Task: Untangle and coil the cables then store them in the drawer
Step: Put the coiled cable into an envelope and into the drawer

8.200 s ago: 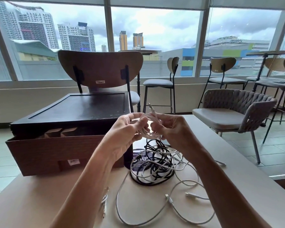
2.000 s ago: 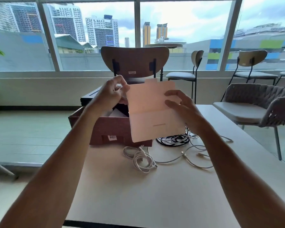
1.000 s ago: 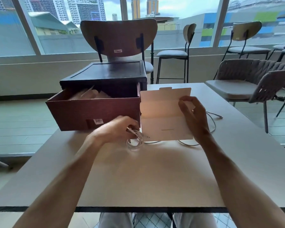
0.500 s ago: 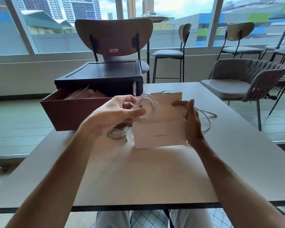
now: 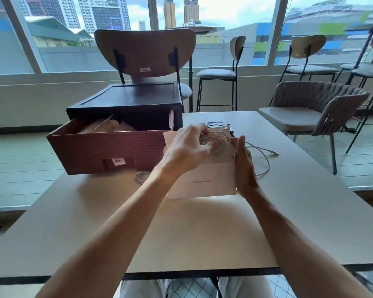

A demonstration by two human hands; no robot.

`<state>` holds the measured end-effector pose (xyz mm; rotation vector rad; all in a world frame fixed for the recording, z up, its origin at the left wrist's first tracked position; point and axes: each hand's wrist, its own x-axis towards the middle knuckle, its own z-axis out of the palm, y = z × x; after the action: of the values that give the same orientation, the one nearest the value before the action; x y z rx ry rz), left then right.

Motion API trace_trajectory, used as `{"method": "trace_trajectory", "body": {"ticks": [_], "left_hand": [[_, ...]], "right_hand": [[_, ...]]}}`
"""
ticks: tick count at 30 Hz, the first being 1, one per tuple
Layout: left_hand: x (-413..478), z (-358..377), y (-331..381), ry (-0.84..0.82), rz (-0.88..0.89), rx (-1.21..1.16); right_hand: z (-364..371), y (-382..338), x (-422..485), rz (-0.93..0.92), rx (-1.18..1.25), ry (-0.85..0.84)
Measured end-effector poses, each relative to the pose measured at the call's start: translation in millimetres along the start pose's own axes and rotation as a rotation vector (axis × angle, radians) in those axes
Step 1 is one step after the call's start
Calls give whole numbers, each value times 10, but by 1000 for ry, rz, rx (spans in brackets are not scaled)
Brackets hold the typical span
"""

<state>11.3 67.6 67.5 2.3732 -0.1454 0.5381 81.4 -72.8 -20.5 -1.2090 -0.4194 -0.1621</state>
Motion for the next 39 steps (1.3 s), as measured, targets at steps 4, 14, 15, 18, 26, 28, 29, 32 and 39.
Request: {"method": "trace_trajectory", "body": {"ticks": [4, 14, 15, 18, 26, 28, 29, 32, 39], "left_hand": [[-1, 106, -56, -69, -3, 27], [97, 109, 2, -361, -35, 149], [109, 104, 2, -410, -41, 171], [137, 118, -21, -469, -37, 215], [100, -69, -90, -405, -46, -108], [92, -243, -160, -398, -13, -103], [82, -335, -202, -411, -4, -110], [13, -605, -336, -452, -28, -127], [-151, -852, -1057, -603, -309, 489]], "right_hand": [[0, 15, 2, 11, -50, 24], [-23, 26, 27, 45, -122, 45], [-23, 29, 29, 40, -137, 48], [-11, 27, 19, 32, -149, 46], [-19, -13, 4, 28, -141, 41], [-21, 7, 13, 18, -189, 55], [-25, 16, 20, 19, -209, 63], [-41, 27, 28, 24, -251, 92], [-71, 15, 47, 25, -253, 101]]}}
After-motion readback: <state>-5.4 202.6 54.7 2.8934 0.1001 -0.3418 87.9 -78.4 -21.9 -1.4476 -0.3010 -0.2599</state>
